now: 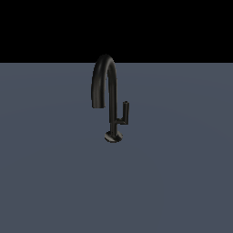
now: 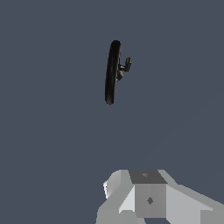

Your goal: Turn on the faucet by rotating a designated handle.

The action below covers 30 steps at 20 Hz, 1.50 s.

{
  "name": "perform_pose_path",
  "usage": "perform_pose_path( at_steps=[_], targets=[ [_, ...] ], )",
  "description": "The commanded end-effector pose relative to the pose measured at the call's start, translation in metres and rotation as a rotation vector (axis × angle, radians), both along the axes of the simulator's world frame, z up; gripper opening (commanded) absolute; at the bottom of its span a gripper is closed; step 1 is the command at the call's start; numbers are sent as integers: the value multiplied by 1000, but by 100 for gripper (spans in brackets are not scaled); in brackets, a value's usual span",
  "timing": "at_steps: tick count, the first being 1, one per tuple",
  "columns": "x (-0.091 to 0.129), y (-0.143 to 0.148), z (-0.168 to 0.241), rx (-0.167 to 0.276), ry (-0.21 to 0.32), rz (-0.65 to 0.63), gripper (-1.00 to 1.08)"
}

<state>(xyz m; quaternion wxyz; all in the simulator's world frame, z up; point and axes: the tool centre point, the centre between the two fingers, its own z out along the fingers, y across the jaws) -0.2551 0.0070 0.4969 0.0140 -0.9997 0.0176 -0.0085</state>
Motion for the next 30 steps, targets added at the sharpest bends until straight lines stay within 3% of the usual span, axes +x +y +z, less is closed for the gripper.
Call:
perform_pose_path(
  at_steps=[1,8,15,30],
  targets=[
    [0,0,0,0,0,0,-100],
    [7,0,-2,18,16,-19,-100],
    [28,-1,-7,74,66,-76,-100],
    [111,-12,-40,303,268,-310,-100]
  ],
)
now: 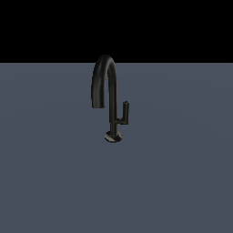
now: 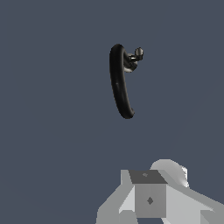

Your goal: Turn on the faucet by rotating a designated handle.

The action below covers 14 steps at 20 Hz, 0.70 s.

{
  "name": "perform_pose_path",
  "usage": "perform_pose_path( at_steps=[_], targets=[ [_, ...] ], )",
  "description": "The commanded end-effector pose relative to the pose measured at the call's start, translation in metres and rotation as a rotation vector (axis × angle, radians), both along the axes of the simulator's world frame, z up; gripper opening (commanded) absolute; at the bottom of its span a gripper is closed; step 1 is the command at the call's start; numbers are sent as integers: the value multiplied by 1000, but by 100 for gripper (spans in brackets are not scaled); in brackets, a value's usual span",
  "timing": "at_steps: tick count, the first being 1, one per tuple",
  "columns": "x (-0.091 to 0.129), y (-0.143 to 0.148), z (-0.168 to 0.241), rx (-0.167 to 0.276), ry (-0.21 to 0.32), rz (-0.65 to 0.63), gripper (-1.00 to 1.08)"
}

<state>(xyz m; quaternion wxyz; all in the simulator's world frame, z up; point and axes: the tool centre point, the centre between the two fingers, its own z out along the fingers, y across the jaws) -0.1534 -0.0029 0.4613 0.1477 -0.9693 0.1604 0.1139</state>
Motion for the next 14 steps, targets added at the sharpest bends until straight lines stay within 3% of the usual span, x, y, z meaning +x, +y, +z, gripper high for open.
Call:
perform_pose_path(
  at_steps=[1,14],
  targets=[
    [15,-3,-8,43,38,-44,-100],
    [85,-23,-62,281,242,-281,-100]
  ],
)
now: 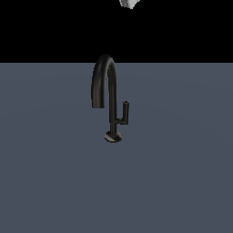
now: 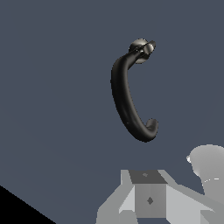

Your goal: Turn on the faucet by rotating a designated handle.

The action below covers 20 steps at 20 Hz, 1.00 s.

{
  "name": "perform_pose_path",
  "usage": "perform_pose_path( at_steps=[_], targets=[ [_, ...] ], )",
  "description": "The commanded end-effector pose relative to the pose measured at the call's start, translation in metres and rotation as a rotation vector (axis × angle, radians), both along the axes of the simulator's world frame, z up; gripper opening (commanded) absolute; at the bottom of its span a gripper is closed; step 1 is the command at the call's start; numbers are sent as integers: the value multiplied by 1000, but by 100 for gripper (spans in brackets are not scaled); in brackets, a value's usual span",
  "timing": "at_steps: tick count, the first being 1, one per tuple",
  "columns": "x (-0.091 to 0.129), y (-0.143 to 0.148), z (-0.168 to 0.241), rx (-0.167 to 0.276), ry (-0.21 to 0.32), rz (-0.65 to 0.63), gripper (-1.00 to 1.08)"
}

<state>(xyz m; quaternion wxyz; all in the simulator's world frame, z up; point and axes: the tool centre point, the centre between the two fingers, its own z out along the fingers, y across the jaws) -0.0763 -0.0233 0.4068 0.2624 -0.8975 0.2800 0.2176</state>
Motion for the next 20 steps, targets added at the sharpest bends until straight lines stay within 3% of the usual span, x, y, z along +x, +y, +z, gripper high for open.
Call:
perform_pose_path(
  at_steps=[1,20],
  targets=[
    [13,-4,-13,49,41,-48,-100],
    [87,-32,-145,467,394,-457,-100]
  ],
)
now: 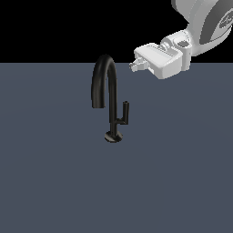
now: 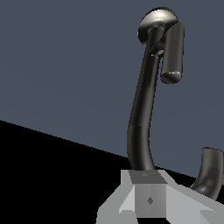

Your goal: Turn on the faucet by rotating a designated handle.

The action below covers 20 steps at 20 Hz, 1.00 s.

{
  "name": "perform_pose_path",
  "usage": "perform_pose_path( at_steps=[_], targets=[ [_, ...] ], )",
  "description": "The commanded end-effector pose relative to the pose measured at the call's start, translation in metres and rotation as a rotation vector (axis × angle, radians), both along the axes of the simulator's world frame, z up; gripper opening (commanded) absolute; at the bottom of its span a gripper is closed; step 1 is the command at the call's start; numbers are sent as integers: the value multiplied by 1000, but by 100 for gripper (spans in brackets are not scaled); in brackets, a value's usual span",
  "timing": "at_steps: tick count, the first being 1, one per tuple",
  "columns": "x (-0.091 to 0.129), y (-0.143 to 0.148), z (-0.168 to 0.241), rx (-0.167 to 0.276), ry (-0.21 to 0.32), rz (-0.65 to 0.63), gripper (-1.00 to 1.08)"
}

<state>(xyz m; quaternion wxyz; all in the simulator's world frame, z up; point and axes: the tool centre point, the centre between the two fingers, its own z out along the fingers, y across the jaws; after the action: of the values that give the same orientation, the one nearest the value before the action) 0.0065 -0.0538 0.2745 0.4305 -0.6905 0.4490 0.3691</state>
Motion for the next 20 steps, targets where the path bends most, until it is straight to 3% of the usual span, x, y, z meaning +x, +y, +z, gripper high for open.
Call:
perform_pose_path(
  at_steps=[1,11,20],
  targets=[
    [7,-2,-21,60,50,-58,-100],
    [20,3,-97,270,230,-262,-100],
    [22,11,-130,360,307,-349,-100]
  ],
)
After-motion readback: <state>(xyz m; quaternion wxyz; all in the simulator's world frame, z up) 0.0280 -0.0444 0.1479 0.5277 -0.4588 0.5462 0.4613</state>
